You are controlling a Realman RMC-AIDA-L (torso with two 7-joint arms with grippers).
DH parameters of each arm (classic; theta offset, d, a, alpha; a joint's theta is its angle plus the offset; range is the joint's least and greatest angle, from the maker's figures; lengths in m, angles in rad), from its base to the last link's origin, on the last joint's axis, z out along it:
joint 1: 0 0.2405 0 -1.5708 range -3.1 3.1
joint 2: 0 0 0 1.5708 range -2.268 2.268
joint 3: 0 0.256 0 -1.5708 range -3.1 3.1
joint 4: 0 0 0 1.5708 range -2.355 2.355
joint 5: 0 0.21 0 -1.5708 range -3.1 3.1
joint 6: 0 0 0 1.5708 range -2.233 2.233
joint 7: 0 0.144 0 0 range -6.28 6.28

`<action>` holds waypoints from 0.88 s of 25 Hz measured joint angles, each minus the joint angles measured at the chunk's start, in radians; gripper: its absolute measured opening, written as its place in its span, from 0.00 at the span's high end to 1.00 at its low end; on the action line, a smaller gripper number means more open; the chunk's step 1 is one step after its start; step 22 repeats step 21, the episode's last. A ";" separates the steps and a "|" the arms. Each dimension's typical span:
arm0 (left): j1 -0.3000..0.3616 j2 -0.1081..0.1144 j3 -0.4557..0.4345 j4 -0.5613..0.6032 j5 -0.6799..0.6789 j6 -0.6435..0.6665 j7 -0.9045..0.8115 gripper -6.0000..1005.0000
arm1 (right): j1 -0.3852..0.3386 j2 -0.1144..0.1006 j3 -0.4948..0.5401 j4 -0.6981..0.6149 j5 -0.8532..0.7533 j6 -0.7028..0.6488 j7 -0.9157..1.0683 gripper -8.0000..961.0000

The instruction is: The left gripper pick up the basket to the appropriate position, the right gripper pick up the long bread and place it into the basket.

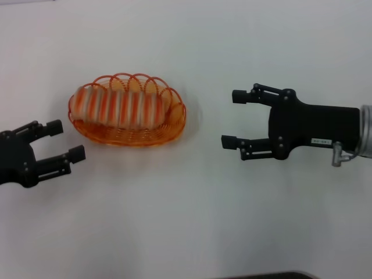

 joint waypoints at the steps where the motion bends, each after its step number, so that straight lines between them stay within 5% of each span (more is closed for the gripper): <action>1: 0.003 0.000 0.001 -0.009 0.011 0.010 0.001 0.15 | -0.006 -0.001 0.005 -0.002 -0.001 -0.007 -0.001 0.01; 22: -0.016 -0.001 0.028 -0.061 0.144 0.020 -0.020 0.23 | -0.061 -0.002 0.088 0.009 -0.150 -0.091 -0.030 0.01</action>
